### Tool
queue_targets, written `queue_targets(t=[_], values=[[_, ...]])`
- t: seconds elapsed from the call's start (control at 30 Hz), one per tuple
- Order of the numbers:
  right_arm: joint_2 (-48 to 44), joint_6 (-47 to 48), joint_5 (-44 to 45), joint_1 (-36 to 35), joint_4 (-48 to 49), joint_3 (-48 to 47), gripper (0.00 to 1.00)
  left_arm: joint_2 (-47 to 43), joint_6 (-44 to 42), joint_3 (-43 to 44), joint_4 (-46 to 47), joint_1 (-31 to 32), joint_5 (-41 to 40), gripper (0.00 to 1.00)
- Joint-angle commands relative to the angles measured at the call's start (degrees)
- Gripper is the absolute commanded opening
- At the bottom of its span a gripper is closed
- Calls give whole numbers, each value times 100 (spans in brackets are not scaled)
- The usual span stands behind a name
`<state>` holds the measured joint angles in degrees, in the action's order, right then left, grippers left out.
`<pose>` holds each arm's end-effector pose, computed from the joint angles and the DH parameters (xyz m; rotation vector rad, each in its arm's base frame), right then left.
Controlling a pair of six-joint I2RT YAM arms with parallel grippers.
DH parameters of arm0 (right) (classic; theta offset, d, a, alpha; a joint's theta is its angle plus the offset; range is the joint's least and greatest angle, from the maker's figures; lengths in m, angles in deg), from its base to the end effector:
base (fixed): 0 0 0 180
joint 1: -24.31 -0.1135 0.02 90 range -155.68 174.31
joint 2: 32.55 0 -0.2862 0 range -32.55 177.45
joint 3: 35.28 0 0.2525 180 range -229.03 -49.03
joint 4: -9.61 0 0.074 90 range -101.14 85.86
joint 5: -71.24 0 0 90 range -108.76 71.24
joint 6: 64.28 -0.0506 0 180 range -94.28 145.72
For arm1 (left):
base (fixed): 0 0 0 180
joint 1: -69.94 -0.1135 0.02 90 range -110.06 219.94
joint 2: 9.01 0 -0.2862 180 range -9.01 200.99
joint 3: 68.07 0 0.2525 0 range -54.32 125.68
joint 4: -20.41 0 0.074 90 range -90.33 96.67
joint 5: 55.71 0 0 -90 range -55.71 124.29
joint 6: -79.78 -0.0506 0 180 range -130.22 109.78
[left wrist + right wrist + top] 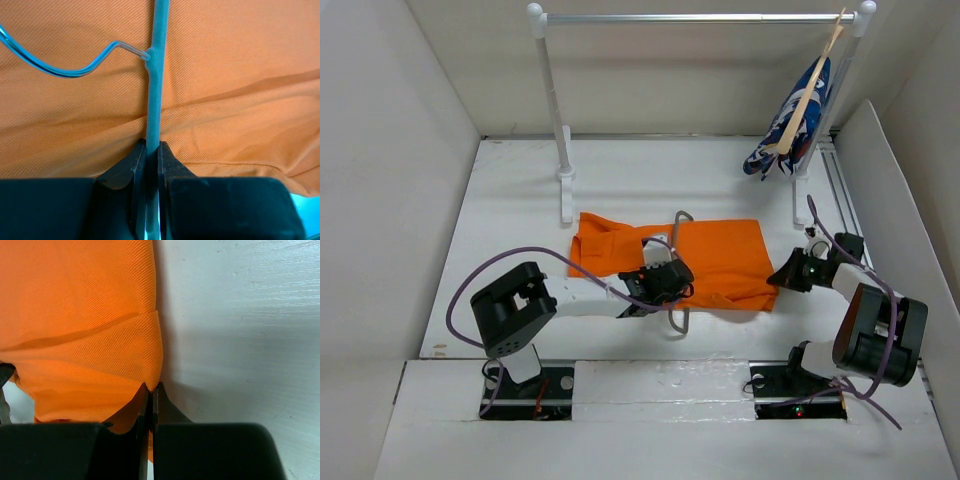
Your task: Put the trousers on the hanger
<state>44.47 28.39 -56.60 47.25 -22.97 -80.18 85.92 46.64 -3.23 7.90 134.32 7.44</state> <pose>0.2131 -0.0565 0.1551 0.2491 2.4796 0.7069 0.1723 -0.3064 0.1914 -0.0888 2.2882 -0.6045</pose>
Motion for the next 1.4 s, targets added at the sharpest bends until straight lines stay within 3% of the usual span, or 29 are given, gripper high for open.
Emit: queue_targets(t=[0.0, 0.43, 0.63, 0.8, 0.97, 1.1, 1.2, 1.23, 1.37], values=[[-20, 356, 524, 246, 301, -277, 0, 138, 53, -169, -809, -329, -751, 0], [16, 365, 392, 483, 257, -330, 0, -142, 255, -293, -1309, -619, -1015, 0], [-886, 172, 601, 545, 29, -198, 0, -536, 212, -179, -1572, -690, -1111, 0], [-671, 22, 542, 492, 195, -92, 0, -503, -26, -152, -1293, -690, -989, 0], [-284, 31, 673, 238, 292, -294, 0, -169, -88, 408, -1415, -339, -1155, 0], [-117, -57, 779, 45, 450, -172, 0, -10, 27, 1086, -2116, -215, -1471, 0], [-230, -22, 735, -149, 284, -259, 31, -194, -87, 1587, -2425, 13, -1708, 0], [-413, -13, 709, -297, 196, -320, 49, -238, -96, 1745, -2522, 100, -1735, 0], [-1299, -135, 814, -771, -305, -794, 71, -493, -158, 2395, -2918, 207, -1894, 0]])
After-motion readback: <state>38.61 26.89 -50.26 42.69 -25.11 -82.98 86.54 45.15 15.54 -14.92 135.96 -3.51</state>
